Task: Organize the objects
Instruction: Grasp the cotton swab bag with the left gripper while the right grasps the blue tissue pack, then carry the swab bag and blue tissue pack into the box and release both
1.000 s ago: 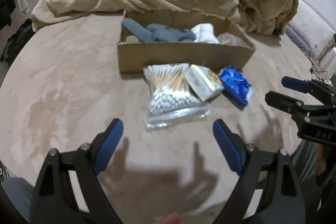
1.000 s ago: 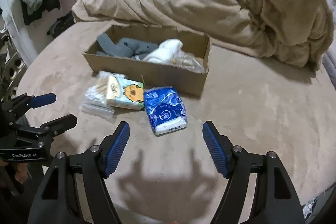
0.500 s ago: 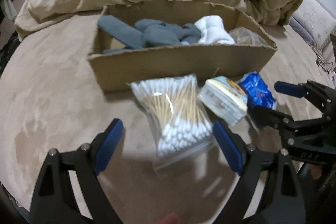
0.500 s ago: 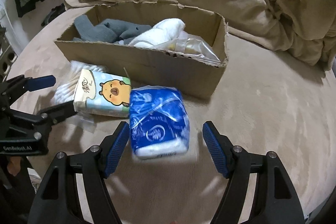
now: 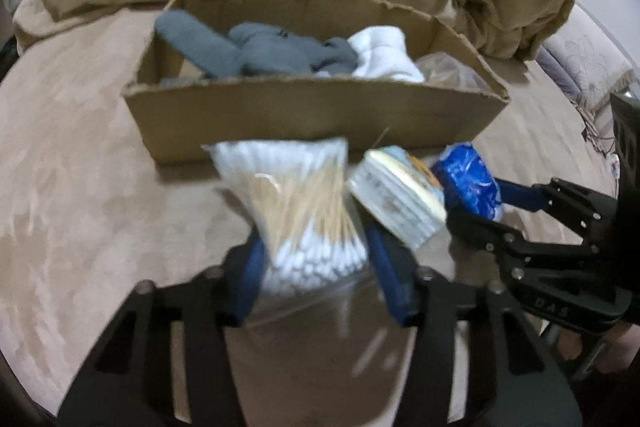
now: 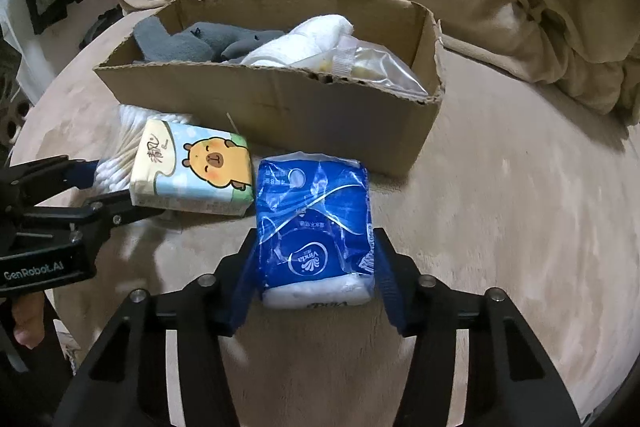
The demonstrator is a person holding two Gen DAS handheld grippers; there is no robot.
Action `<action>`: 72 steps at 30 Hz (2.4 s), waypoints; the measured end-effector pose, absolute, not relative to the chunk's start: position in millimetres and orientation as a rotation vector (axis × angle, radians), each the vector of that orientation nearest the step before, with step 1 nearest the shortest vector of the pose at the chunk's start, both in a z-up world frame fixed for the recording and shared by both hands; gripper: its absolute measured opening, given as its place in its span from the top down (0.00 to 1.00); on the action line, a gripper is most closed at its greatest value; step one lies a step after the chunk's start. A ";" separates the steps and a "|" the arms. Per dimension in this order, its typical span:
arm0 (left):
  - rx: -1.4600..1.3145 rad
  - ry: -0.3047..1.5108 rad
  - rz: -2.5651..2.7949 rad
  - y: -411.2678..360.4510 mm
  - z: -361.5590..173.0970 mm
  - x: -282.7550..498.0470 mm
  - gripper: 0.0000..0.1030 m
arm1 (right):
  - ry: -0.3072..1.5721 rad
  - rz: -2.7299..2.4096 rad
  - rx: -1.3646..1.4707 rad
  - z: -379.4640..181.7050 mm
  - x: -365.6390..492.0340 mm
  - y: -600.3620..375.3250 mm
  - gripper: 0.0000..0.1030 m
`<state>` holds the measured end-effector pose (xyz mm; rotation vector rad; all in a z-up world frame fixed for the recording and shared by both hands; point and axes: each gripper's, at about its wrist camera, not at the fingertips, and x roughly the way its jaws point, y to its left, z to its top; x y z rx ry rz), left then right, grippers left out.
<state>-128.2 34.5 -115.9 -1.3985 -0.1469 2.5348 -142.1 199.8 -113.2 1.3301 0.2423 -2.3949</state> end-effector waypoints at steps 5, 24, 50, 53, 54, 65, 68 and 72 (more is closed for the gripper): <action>-1.348 -0.140 2.555 34.8 -102.0 -116.5 0.64 | 0.232 -2.399 1.312 -105.1 -133.8 201.5 0.48; -1.283 -0.205 2.597 -0.2 -23.7 -24.0 0.65 | 0.179 -2.423 1.221 -34.9 -59.4 201.7 0.48; -1.135 -0.228 2.689 11.3 44.8 -86.9 0.65 | 0.137 -2.505 1.029 34.5 -98.2 196.1 0.48; -1.150 -0.194 2.699 16.7 39.6 -108.7 0.65 | 0.143 -2.509 1.026 32.4 -118.6 196.5 0.48; -1.154 -0.177 2.699 19.2 36.9 -115.6 0.65 | 0.151 -2.510 1.030 30.3 -126.3 196.6 0.48; -1.277 -0.140 2.698 21.6 -30.9 -188.5 0.65 | 0.151 -2.512 1.160 -27.1 -214.5 198.2 0.48; -1.301 -0.109 2.696 23.0 -44.0 -204.1 0.65 | 0.142 -2.500 1.203 -44.5 -228.4 196.0 0.48; -1.339 -0.075 2.687 23.7 -61.6 -223.7 0.65 | 0.125 -2.507 1.227 -59.6 -241.5 195.5 0.47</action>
